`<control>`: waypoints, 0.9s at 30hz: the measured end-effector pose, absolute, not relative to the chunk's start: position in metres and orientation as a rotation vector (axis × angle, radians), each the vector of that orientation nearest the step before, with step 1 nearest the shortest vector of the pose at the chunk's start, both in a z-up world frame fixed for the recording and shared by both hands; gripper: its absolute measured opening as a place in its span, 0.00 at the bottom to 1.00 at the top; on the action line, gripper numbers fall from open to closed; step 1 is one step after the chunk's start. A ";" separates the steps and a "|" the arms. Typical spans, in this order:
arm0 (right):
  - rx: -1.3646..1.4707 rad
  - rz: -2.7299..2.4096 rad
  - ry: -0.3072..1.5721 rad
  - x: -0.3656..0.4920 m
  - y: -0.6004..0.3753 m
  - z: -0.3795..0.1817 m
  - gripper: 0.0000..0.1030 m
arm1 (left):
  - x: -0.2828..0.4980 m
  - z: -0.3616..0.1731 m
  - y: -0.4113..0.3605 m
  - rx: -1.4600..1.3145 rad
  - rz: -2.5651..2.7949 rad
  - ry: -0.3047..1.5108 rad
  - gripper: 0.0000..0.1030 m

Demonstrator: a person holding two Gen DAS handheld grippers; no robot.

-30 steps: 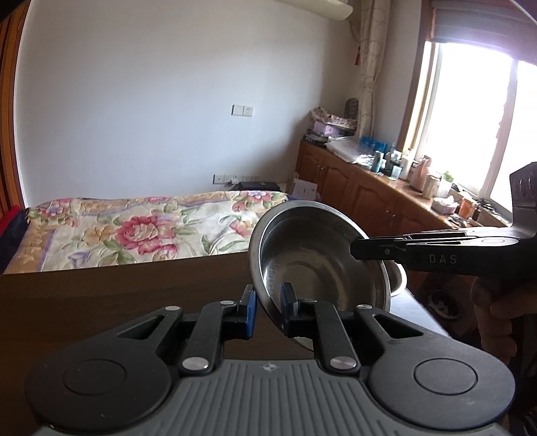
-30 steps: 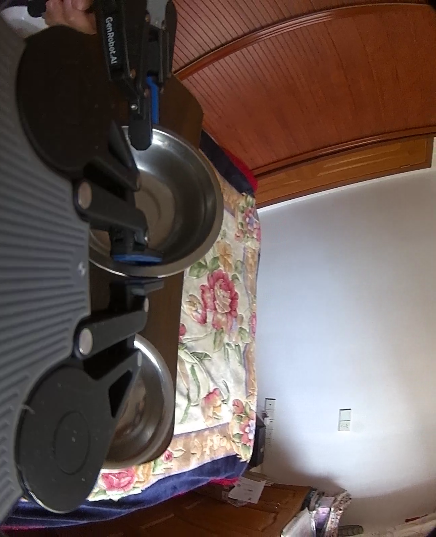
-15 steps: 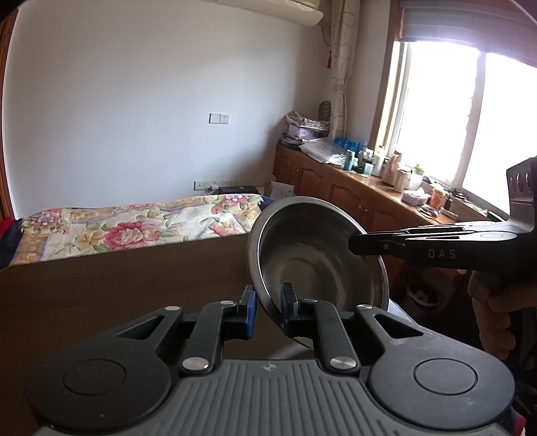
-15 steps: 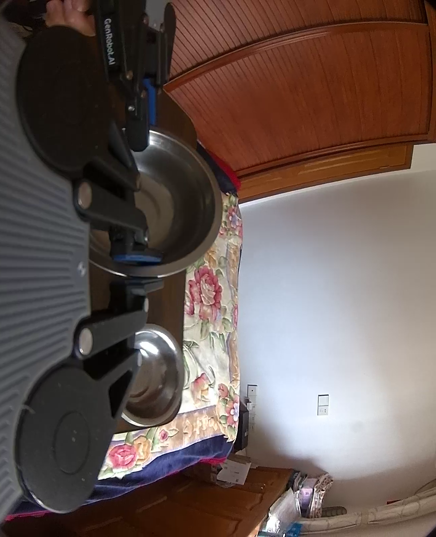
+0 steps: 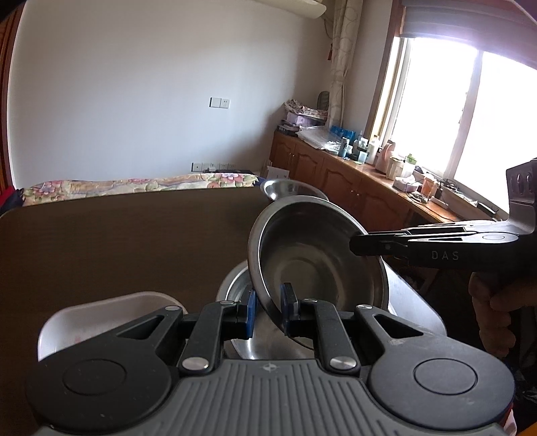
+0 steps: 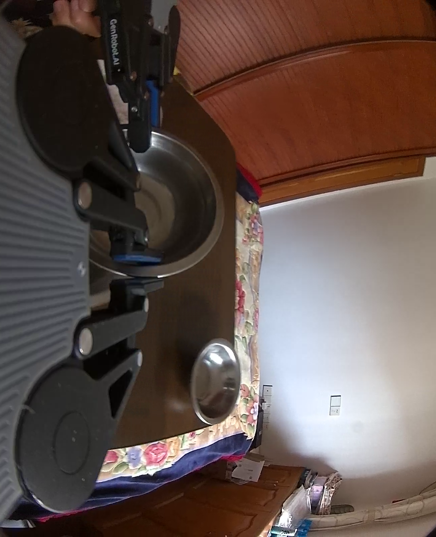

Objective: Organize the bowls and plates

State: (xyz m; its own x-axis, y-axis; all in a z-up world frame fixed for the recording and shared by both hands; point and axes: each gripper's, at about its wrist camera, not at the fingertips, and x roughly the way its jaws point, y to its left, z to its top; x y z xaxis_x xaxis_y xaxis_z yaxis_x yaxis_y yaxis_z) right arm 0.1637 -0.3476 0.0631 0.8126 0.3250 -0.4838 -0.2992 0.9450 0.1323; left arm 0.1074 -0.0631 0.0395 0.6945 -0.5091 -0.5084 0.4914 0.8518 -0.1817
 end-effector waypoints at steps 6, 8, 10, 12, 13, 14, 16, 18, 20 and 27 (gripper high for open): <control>0.058 0.351 0.549 0.159 -0.345 0.048 0.10 | 0.109 0.023 -0.062 -0.028 -0.552 0.609 0.42; 0.057 0.354 0.561 0.161 -0.344 0.043 0.10 | 0.111 0.019 -0.064 -0.030 -0.548 0.619 0.42; 0.053 0.356 0.571 0.163 -0.344 0.040 0.10 | 0.113 0.015 -0.064 -0.032 -0.547 0.628 0.42; 0.054 0.358 0.583 0.165 -0.344 0.036 0.10 | 0.114 0.013 -0.067 -0.023 -0.543 0.633 0.42; 0.054 0.358 0.589 0.164 -0.342 0.034 0.10 | 0.116 0.014 -0.070 -0.020 -0.542 0.636 0.42; 0.055 0.356 0.593 0.166 -0.343 0.032 0.10 | 0.117 0.014 -0.071 -0.018 -0.541 0.638 0.42; 0.057 0.356 0.597 0.163 -0.342 0.029 0.10 | 0.119 0.013 -0.072 -0.013 -0.540 0.640 0.42; 0.055 0.354 0.598 0.162 -0.342 0.028 0.10 | 0.119 0.012 -0.074 -0.006 -0.535 0.638 0.42; 0.049 0.352 0.599 0.160 -0.341 0.026 0.10 | 0.118 0.010 -0.073 0.006 -0.528 0.634 0.42; 0.022 0.343 0.587 0.159 -0.337 0.023 0.11 | 0.123 0.009 -0.078 0.024 -0.509 0.621 0.42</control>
